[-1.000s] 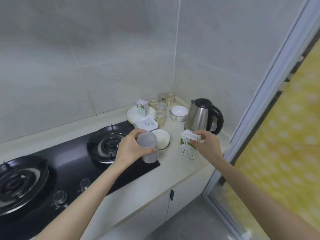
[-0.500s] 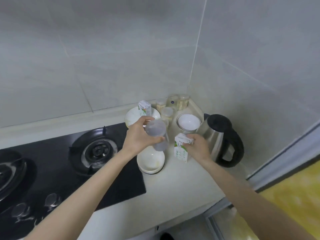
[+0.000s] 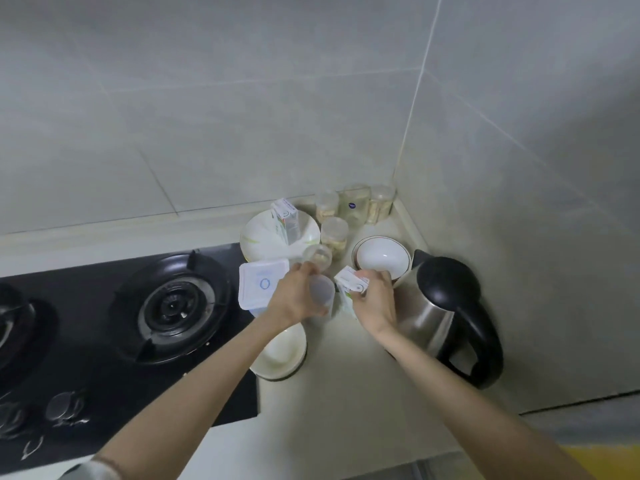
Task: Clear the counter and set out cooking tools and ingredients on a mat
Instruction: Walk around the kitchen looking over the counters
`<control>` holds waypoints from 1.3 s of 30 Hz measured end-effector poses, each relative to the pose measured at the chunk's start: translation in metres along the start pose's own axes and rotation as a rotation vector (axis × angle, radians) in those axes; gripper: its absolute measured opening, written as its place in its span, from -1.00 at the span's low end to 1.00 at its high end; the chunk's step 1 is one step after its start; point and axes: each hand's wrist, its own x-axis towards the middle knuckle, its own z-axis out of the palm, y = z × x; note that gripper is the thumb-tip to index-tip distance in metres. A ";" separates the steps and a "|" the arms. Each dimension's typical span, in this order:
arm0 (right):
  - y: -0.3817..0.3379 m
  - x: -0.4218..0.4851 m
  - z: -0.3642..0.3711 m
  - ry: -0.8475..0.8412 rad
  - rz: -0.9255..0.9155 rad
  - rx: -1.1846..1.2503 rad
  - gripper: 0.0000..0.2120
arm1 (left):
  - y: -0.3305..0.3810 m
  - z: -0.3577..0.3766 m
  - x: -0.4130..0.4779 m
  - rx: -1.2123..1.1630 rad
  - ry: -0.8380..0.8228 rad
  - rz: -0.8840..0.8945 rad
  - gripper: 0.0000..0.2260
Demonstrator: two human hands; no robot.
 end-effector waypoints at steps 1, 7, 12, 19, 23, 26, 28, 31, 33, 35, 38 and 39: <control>0.001 0.002 0.001 -0.004 0.004 0.015 -0.62 | 0.000 0.003 0.002 0.011 -0.005 -0.011 -0.38; 0.005 0.016 0.008 -0.044 0.007 0.065 -0.64 | -0.004 0.018 0.013 0.040 0.014 -0.036 -0.42; 0.009 0.021 0.009 -0.060 -0.034 0.079 -0.64 | -0.010 0.026 0.015 0.048 0.031 -0.054 -0.42; 0.011 0.023 0.008 -0.123 -0.094 -0.001 -0.63 | -0.010 0.027 0.011 0.014 0.025 -0.057 -0.43; 0.004 0.016 0.000 -0.152 -0.202 -0.067 -0.59 | -0.012 0.017 0.002 -0.104 0.083 -0.060 -0.47; -0.009 0.011 -0.011 -0.108 -0.286 -0.053 -0.59 | -0.014 -0.003 -0.012 -0.185 0.184 -0.058 -0.56; -0.018 0.008 -0.016 -0.088 -0.349 -0.029 -0.58 | -0.016 -0.018 -0.023 -0.239 0.253 -0.062 -0.61; -0.037 0.001 -0.017 -0.079 -0.461 -0.005 -0.59 | -0.029 -0.044 -0.048 -0.259 0.350 -0.071 -0.65; -0.055 -0.006 -0.011 -0.102 -0.520 0.007 -0.61 | -0.044 -0.059 -0.070 -0.276 0.410 -0.104 -0.66; -0.071 -0.015 -0.003 -0.128 -0.554 0.039 -0.62 | -0.054 -0.070 -0.090 -0.288 0.460 -0.155 -0.66; -0.102 -0.035 0.014 -0.215 -0.603 0.106 -0.64 | -0.072 -0.088 -0.131 -0.315 0.544 -0.207 -0.67; -0.114 -0.044 0.020 -0.247 -0.614 0.129 -0.65 | -0.079 -0.094 -0.146 -0.329 0.573 -0.219 -0.68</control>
